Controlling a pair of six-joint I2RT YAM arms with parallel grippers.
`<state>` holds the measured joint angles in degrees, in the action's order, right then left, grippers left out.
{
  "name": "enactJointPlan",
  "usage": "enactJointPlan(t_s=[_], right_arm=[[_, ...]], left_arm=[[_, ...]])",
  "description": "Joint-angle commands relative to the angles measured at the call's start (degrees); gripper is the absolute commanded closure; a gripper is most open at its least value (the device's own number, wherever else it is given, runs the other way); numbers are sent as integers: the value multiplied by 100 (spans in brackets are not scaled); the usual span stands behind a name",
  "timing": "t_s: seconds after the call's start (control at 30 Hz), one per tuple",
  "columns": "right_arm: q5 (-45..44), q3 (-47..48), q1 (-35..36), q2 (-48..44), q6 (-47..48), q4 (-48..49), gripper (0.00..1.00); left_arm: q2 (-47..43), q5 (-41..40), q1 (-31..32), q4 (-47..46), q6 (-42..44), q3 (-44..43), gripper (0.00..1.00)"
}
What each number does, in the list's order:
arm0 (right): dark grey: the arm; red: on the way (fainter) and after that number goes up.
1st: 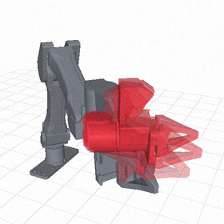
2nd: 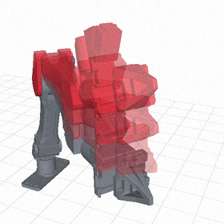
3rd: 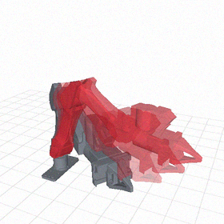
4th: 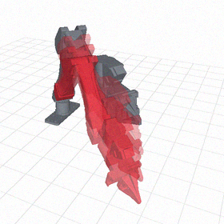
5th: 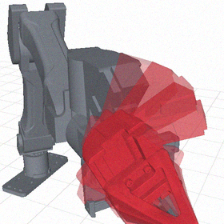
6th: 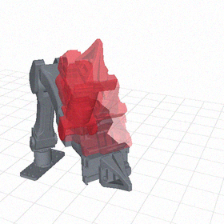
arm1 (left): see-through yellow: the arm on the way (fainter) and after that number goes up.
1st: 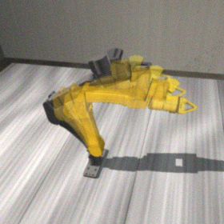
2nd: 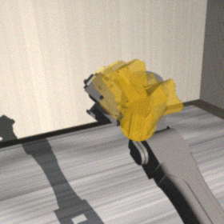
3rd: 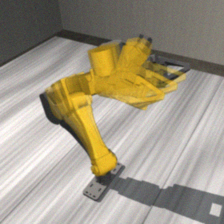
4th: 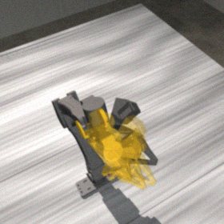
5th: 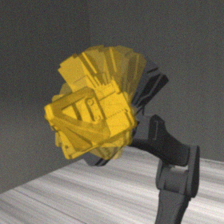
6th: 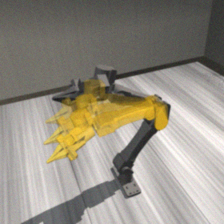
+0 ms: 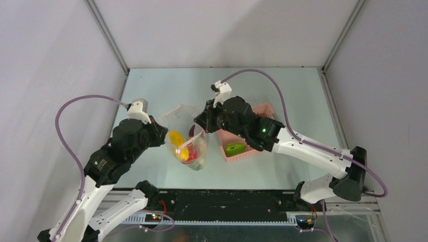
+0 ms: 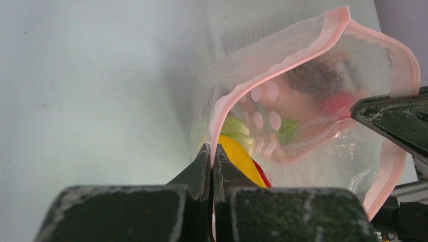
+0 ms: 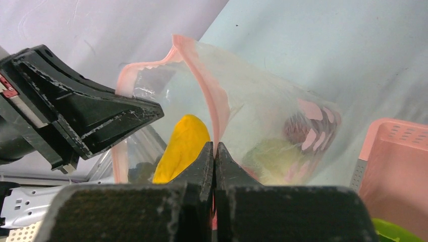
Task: Place the food in the zip-top bag and seal the zipper
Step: Adjust the zipper food storage bag at the center of the board.
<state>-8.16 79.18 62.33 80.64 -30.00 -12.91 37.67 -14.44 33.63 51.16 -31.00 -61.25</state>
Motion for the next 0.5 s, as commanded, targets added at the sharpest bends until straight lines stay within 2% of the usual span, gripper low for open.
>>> enactJointPlan(t_s=[0.0,0.1,0.17,0.23,0.27,0.3,0.33,0.37,0.43,0.47], right_arm=[[-141,8,16,-87,38,69,100],[87,-57,-28,-112,4,177,100],[284,-117,-81,-129,-34,243,95],[484,-167,-170,-154,-93,256,85],[545,-219,-250,-172,-135,255,72],[676,-245,-284,-194,-164,258,66],[711,-306,-366,-234,-164,265,55],[744,-337,-403,-264,-155,265,49],[645,-419,-457,-406,-42,209,29],[577,-486,-475,-533,33,192,25]], left_arm=[[271,-628,-6,-1,274,-686,100],[625,-990,-6,59,553,-1077,100],[823,-1008,-5,38,724,-1261,100],[1000,-989,-7,-3,862,-1380,100],[1107,-949,-6,-12,900,-1429,100],[1153,-921,-6,-38,979,-1431,100],[1240,-875,-5,-59,1012,-1426,100],[1285,-845,-7,-103,1064,-1408,100],[1403,-787,-10,-181,1184,-1329,100],[1492,-777,-6,-192,1202,-1291,100]])
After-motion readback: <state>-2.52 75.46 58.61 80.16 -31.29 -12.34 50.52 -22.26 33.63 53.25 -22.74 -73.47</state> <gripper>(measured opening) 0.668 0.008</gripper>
